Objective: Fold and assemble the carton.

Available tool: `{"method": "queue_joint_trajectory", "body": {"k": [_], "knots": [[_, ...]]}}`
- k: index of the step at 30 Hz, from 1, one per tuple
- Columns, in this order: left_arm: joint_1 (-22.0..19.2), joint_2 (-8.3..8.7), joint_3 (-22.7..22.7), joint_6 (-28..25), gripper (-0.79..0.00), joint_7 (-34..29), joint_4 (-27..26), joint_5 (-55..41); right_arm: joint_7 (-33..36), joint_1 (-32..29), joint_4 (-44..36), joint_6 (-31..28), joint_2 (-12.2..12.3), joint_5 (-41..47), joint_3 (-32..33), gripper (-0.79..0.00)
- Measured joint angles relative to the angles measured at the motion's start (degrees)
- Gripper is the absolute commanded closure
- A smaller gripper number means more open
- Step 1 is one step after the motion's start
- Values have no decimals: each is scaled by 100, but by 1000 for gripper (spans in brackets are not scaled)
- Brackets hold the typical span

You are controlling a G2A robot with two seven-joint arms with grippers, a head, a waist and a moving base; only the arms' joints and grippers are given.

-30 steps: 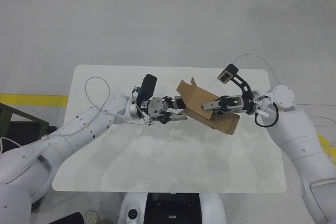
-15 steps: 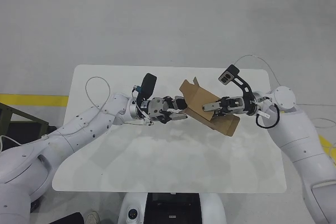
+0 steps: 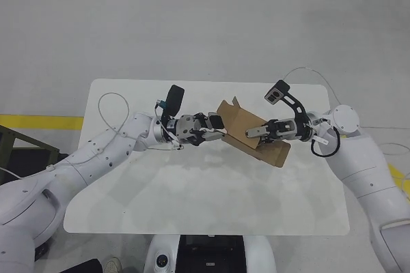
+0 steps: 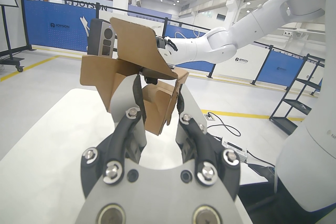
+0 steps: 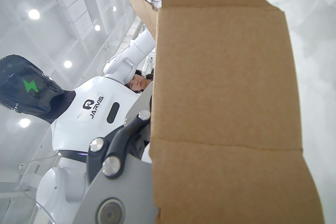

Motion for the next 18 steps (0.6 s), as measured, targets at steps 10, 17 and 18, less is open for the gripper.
{"method": "queue_joint_trajectory", "body": {"k": [10,17,18], "knots": [[-95,-104,133,0,-55,0,233,-204,0,51,-140,0,59,50,-140,0],[-165,-184,184,0,-89,0,442,-184,0,85,-181,0,101,112,-230,0],[-173,-192,185,0,-99,0,473,-169,0,90,-187,0,105,130,-245,0]]}}
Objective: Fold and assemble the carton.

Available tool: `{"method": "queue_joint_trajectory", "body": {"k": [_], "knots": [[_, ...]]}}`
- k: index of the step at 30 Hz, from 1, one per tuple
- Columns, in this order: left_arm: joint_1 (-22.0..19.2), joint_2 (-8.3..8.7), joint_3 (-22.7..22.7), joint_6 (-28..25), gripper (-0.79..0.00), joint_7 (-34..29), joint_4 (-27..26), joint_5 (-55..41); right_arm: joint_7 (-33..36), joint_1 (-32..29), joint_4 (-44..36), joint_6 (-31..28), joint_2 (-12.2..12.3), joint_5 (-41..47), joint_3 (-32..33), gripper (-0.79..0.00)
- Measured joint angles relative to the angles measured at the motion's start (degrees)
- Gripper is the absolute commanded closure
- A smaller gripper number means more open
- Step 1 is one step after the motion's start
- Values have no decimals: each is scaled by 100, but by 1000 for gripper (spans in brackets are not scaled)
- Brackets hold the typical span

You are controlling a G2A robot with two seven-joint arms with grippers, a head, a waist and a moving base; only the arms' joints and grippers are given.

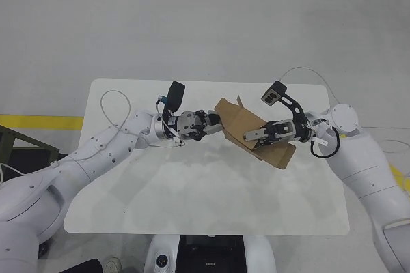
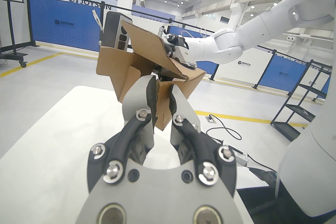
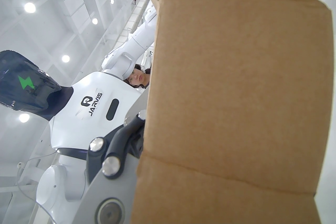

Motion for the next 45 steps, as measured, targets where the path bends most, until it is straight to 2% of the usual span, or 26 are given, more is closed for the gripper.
{"method": "queue_joint_trajectory", "body": {"k": [3,6,11,23,27,34,40,41,43,44,45], "knots": [[-8,-18,-5,1,-151,-1,50,32,1,11,-15,0,6,23,-43,0],[-7,-25,-23,0,-246,-1,64,55,0,20,-8,0,9,35,-78,0],[0,-15,-49,0,-317,0,14,127,0,37,13,0,13,47,-109,0],[-47,28,-20,0,-391,0,-81,466,0,37,2,0,25,51,-132,0],[-46,42,-56,0,-477,0,-95,535,0,22,-4,0,29,51,-119,0],[-31,43,-96,0,-542,-1,-130,669,0,9,-18,0,29,46,-129,0],[-33,14,-148,0,-551,-1,-115,699,0,16,-2,0,24,59,-140,0],[-27,11,-169,0,-573,-1,-94,686,0,17,2,0,25,56,-140,0],[-5,8,-221,0,-748,-1,-48,659,0,14,13,0,28,58,-139,0],[6,8,-247,0,-785,-1,-26,652,0,11,16,0,29,63,-137,0],[24,9,-289,0,-785,-1,5,640,0,5,18,0,30,73,-137,0]]}}
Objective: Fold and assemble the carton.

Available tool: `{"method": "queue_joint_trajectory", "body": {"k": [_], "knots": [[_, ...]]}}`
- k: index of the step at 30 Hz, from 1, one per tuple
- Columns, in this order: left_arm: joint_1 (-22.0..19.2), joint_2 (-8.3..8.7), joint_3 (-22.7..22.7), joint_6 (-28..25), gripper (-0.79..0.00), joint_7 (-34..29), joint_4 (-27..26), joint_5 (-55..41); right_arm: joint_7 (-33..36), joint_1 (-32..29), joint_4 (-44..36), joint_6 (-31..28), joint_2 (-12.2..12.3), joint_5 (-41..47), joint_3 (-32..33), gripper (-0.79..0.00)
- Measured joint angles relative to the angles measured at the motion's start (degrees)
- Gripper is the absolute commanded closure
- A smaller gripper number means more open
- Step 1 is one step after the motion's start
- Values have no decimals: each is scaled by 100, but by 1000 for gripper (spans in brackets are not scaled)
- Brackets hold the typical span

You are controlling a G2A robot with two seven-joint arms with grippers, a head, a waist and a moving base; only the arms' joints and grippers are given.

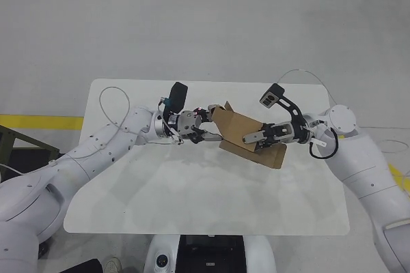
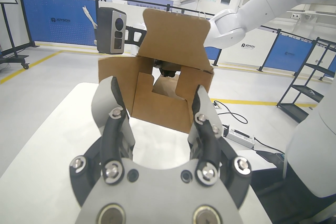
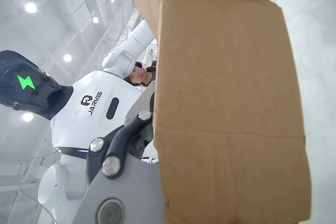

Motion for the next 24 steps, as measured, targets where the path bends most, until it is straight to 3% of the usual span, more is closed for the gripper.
{"method": "queue_joint_trajectory", "body": {"k": [15,20,24], "knots": [[355,156,-689,0,-785,0,224,-235,0,-55,-42,0,32,-23,-214,0],[390,110,-768,0,-785,-106,503,-588,0,-59,-165,0,76,-12,-390,0],[368,-1,-755,0,-785,-667,731,-1185,0,-41,-323,0,115,1,-585,0]]}}
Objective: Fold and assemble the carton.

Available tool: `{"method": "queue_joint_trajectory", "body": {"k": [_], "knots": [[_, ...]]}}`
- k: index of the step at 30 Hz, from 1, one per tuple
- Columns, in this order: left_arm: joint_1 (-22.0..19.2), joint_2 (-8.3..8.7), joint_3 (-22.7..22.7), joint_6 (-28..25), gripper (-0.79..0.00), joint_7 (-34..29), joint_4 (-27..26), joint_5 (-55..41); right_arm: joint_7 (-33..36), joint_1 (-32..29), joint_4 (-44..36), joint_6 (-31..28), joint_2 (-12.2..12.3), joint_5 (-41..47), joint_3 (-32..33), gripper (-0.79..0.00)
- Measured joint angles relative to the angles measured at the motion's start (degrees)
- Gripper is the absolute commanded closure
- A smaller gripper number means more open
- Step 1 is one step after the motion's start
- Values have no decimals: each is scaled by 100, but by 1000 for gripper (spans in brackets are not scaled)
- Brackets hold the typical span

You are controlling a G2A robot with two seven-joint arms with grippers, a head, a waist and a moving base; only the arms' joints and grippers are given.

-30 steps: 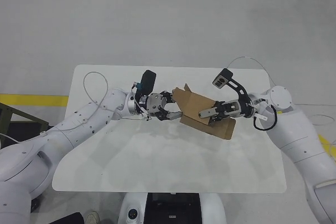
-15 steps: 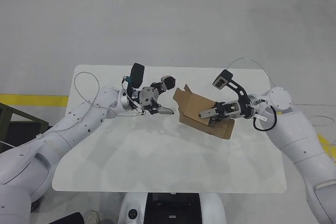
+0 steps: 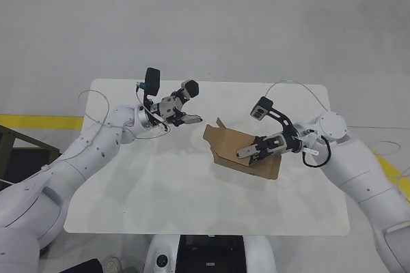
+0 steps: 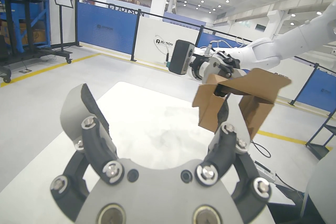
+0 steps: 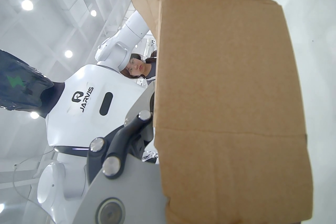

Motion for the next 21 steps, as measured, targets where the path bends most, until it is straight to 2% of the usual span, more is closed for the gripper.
{"method": "queue_joint_trajectory", "body": {"k": [5,9,15,21], "knots": [[-21,-135,187,0,-785,-1048,73,-1082,0,84,-151,0,39,-17,-224,0],[-146,-183,392,0,-785,-2446,69,-2464,0,168,-183,0,72,-31,-355,0],[-287,-153,498,0,-785,-4572,106,-4589,0,257,-209,-1,114,-86,-439,0],[-430,-161,528,187,-785,-6393,106,-6044,0,328,-300,-1,139,-145,-490,0]]}}
